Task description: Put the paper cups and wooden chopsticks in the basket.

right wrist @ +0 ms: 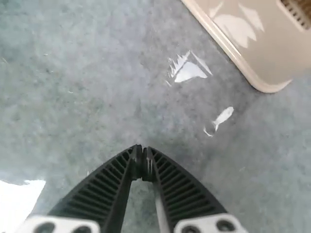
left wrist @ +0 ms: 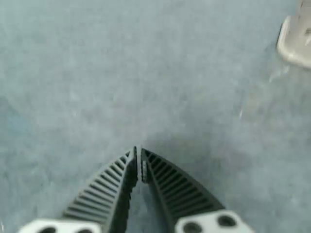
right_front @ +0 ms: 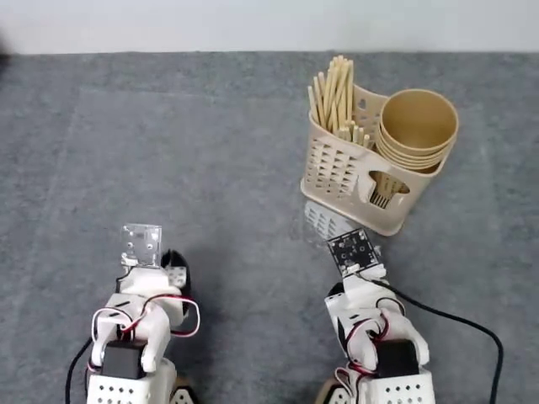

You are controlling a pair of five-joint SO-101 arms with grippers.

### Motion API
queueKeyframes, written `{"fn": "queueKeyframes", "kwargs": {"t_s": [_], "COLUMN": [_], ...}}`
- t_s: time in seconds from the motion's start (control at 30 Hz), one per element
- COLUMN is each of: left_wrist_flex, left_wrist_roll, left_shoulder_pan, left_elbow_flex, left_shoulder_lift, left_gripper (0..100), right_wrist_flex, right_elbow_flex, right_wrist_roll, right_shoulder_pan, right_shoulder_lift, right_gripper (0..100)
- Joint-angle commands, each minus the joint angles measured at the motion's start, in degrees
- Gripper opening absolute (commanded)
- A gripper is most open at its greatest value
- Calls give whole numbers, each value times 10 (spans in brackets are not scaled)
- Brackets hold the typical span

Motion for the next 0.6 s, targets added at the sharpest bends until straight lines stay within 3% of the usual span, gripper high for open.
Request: {"fn": "queueKeyframes", "kwargs": {"t_s": [0.0, 0.07, 0.57], "left_wrist_flex": [55, 83, 83], "left_wrist_roll": [6, 7, 7], "left_shoulder_pan": [-2, -1, -1], "left_elbow_flex": [-5, -5, -5], "left_shoulder_lift": [4, 3, 3], "left_gripper": [13, 13, 13], "right_wrist_flex": [10, 34, 45], "right_elbow_flex": [10, 10, 10], "right_wrist_roll": [7, 10, 11], "right_shoulder_pan": [14, 12, 13], "right_shoulder_lift": [-7, -7, -7], "right_gripper": [9, 11, 9]}}
